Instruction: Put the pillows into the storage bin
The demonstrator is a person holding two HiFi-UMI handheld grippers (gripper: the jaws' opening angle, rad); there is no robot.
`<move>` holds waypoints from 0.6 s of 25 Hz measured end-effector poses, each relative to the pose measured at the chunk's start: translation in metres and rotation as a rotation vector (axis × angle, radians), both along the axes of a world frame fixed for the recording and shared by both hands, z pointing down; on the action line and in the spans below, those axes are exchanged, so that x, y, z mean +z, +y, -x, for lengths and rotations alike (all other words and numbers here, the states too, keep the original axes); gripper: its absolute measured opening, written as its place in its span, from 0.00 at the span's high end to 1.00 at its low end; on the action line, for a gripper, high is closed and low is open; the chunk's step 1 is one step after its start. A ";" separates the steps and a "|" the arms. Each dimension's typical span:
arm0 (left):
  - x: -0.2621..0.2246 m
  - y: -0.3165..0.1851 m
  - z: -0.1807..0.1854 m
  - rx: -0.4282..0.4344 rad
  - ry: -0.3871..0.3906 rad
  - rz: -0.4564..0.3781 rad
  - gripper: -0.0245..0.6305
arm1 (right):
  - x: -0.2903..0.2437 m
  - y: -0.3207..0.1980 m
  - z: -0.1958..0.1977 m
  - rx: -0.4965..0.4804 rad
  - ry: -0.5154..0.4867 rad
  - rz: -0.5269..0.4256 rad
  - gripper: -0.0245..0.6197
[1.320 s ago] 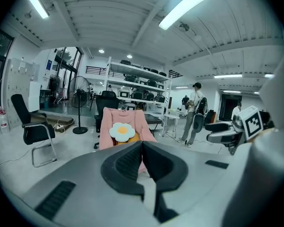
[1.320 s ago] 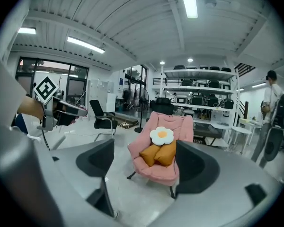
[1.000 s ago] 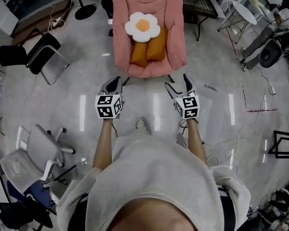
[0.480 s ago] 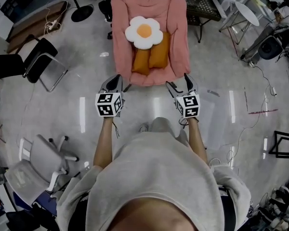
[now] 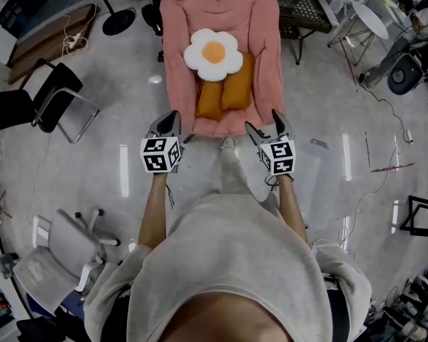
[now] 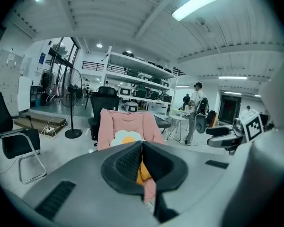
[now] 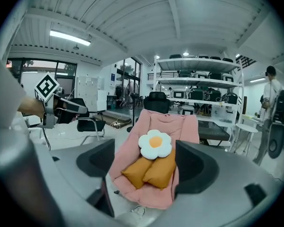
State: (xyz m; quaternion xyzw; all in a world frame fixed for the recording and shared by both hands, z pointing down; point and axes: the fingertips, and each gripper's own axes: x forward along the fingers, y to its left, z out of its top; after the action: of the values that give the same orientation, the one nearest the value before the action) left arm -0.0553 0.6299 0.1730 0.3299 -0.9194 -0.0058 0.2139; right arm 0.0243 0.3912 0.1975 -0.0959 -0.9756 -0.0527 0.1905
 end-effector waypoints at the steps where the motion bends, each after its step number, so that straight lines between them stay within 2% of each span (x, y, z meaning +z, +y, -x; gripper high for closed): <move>1: 0.000 -0.006 0.010 0.001 -0.001 0.002 0.94 | 0.003 -0.005 0.010 0.000 0.004 0.005 0.37; 8: 0.007 -0.048 0.085 -0.002 0.020 0.030 0.94 | 0.014 -0.039 0.094 -0.025 0.027 0.031 0.37; 15: 0.008 -0.090 0.180 -0.022 0.056 0.049 0.95 | 0.019 -0.076 0.194 -0.052 0.057 0.061 0.37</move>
State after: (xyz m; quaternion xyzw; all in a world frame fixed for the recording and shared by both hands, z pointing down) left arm -0.2354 0.5398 0.1813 0.3143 -0.9165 0.0050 0.2476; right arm -0.1693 0.3148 0.2166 -0.1283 -0.9681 -0.0249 0.2140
